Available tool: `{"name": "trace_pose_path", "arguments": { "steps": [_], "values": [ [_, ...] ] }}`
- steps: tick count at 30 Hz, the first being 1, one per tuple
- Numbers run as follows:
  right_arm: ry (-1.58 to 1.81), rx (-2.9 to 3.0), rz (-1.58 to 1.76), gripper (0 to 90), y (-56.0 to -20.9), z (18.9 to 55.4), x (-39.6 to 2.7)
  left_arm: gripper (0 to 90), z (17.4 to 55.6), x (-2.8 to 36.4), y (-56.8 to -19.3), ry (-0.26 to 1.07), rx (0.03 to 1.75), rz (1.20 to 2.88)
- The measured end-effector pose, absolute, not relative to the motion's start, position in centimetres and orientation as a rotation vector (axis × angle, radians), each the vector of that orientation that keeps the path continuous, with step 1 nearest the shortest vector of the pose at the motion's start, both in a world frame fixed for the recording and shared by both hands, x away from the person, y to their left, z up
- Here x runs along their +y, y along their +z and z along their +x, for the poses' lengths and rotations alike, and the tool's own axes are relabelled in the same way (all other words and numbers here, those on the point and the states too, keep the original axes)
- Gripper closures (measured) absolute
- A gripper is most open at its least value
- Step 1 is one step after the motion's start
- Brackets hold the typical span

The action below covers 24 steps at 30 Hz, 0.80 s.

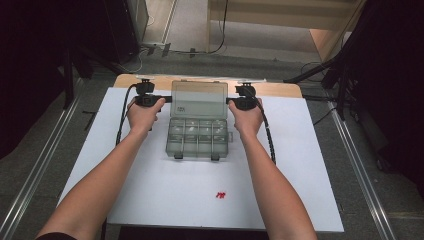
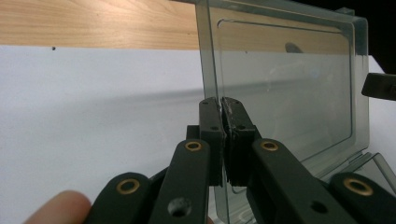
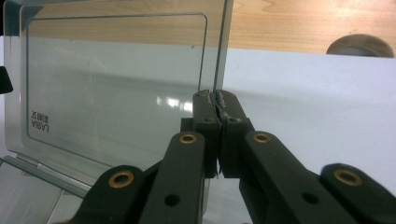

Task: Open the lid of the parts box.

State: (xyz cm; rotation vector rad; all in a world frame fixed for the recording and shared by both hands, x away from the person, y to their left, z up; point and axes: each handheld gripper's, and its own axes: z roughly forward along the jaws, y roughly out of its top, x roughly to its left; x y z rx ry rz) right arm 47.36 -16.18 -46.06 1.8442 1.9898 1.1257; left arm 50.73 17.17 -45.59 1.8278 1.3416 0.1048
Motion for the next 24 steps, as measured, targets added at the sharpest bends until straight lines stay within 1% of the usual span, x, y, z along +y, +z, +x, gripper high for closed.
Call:
{"name": "trace_pose_path", "arguments": {
  "steps": [8,24],
  "values": [
    [1.116,2.002,1.882,89.5,-47.2,48.1,-16.4,87.8,51.6,17.2,-46.6,0.055,1.376,1.830],
    [1.110,2.008,1.906,89.7,-48.6,48.7,-16.5,87.8,52.1,16.9,-47.7,0.049,1.408,1.842]
  ]
}}
